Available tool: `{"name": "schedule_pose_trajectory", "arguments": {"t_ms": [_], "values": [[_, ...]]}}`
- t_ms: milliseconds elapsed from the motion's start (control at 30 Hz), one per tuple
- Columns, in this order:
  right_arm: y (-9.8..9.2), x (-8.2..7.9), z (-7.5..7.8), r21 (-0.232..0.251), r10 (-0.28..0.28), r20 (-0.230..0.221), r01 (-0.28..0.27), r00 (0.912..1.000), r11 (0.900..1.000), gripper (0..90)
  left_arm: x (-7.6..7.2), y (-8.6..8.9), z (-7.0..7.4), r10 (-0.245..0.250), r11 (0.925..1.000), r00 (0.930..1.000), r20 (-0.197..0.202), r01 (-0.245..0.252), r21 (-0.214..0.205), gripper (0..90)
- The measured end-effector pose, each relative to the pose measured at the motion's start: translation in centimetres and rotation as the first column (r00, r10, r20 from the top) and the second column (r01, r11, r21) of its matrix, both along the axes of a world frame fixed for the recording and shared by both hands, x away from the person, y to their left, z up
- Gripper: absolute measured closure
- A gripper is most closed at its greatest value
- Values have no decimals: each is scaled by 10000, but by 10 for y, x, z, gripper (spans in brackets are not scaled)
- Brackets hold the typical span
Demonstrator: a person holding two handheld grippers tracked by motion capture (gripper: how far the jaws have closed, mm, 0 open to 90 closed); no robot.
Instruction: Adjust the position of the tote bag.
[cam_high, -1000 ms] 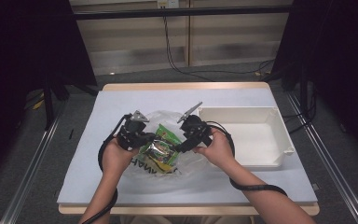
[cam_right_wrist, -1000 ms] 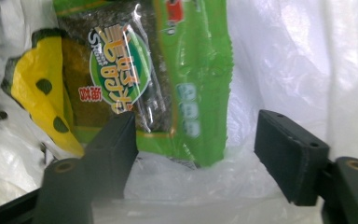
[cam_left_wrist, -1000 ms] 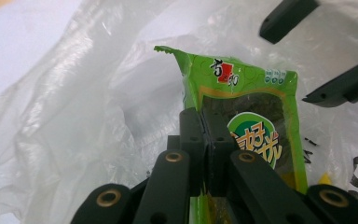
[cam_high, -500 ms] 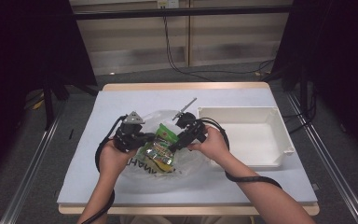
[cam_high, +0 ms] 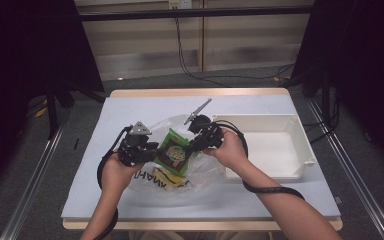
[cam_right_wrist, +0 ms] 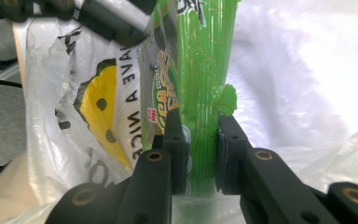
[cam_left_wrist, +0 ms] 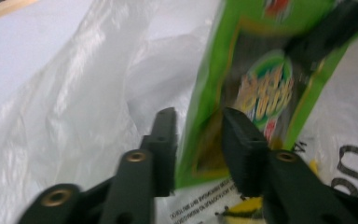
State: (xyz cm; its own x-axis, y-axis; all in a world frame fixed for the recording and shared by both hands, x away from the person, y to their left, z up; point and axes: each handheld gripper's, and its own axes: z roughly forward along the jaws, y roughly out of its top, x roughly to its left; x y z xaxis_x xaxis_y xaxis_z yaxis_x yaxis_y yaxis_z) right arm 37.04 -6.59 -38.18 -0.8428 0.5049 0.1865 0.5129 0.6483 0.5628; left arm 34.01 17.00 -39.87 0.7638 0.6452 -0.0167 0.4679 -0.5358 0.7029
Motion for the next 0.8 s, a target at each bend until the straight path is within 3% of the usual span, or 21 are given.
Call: {"name": "schedule_pose_trajectory", "arguments": {"t_ms": [67, 167, 367, 433, 467, 533, 567, 800], "values": [[-1, -2, 7, -275, -127, 334, 136, 9994, 9995, 780, -3, 0, -3, -59, 9995, 9999, 101, 56, 311, 543], [2, -4, 12, -711, 29, 755, 25, 9971, 9975, 758, -8, 0, -8, -225, 9993, 9997, 42, 224, 288, 496], [17, -9, 1, -827, 575, 164, -559, 9982, 9950, 657, -13, -4, -22, -322, 9984, 9988, -361, 338, 463, 565], [23, -9, -4, -1025, 821, -289, -847, 9962, 9911, 636, -13, -2, -23, -251, 9989, 9991, -329, 264, 390, 548], [26, -10, -6, -1168, 845, -288, -873, 9960, 9893, 709, -13, -1, -23, -179, 9990, 9993, -332, 192, 405, 543], [29, -11, -8, -1446, 942, -280, -973, 9952, 9847, 733, -14, 0, -23, -165, 9988, 9997, -201, 174, 460, 502], [30, -12, -7, -1256, 778, -238, -802, 9967, 9888, 738, -15, 1, -23, -110, 9986, 9999, -116, 116, 511, 479], [25, -5, -5, -1265, 529, -162, -545, 9985, 9905, 752, -15, 9, -24, 132, 9993, 9999, 10, -132, 360, 352]]}}
